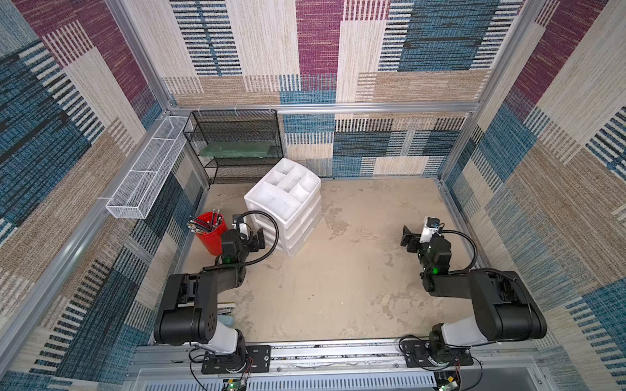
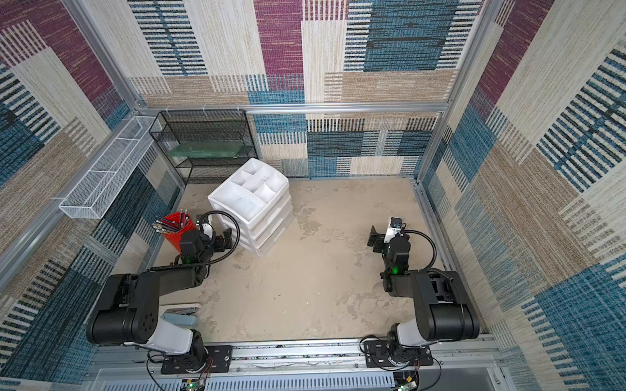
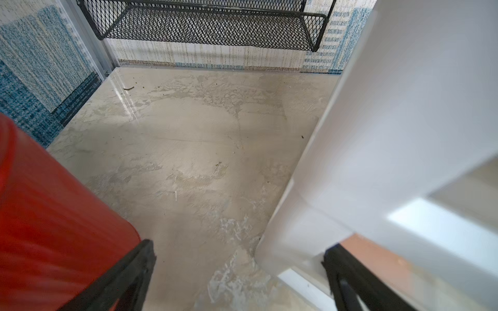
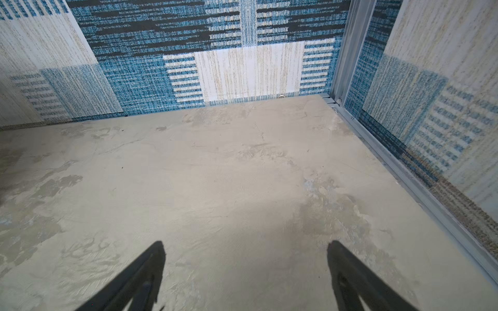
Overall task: Take the sponge out of the drawer
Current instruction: Adjust the storage box at the center of the board.
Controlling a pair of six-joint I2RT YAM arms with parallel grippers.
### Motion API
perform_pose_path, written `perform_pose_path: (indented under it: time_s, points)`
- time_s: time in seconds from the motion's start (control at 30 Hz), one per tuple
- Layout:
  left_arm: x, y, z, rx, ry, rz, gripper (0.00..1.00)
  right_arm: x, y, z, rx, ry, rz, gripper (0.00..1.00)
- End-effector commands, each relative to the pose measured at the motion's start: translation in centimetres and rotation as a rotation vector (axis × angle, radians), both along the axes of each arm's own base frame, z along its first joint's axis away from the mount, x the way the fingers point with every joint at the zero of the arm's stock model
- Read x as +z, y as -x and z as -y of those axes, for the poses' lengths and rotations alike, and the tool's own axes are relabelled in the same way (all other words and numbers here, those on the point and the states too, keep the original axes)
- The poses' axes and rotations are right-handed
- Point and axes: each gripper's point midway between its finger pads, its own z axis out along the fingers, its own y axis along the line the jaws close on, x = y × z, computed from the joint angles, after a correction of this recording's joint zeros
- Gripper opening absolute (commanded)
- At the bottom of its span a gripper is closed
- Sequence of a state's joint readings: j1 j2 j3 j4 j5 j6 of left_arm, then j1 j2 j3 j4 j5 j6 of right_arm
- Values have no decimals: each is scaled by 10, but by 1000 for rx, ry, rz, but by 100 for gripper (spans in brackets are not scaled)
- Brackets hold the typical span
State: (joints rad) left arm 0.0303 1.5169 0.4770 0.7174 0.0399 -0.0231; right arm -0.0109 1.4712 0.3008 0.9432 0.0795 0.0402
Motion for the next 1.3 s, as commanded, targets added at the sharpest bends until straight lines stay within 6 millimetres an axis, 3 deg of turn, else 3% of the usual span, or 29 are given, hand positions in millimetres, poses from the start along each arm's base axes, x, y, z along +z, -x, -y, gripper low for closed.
perform_pose_path:
  time_s: [0.0,0.83,0.9,1.0,1.1,1.27]
  points:
    - [-11,4,3,-31,-35,-47,100,18,-5,3,-13,15,72,95]
    - [-10,4,2,-29,-36,-41,100,20,-5,3,-14,17,78,95]
    - [-3,6,0,-18,-37,-77,100,26,-11,9,-68,20,49,95]
    - [25,13,-1,-3,-41,-44,100,33,-21,23,-192,-8,-46,95]
    - [62,33,-7,62,19,28,100,54,-15,-2,-141,9,-4,95]
    - [116,75,8,93,308,61,100,101,2,-81,41,-51,50,95]
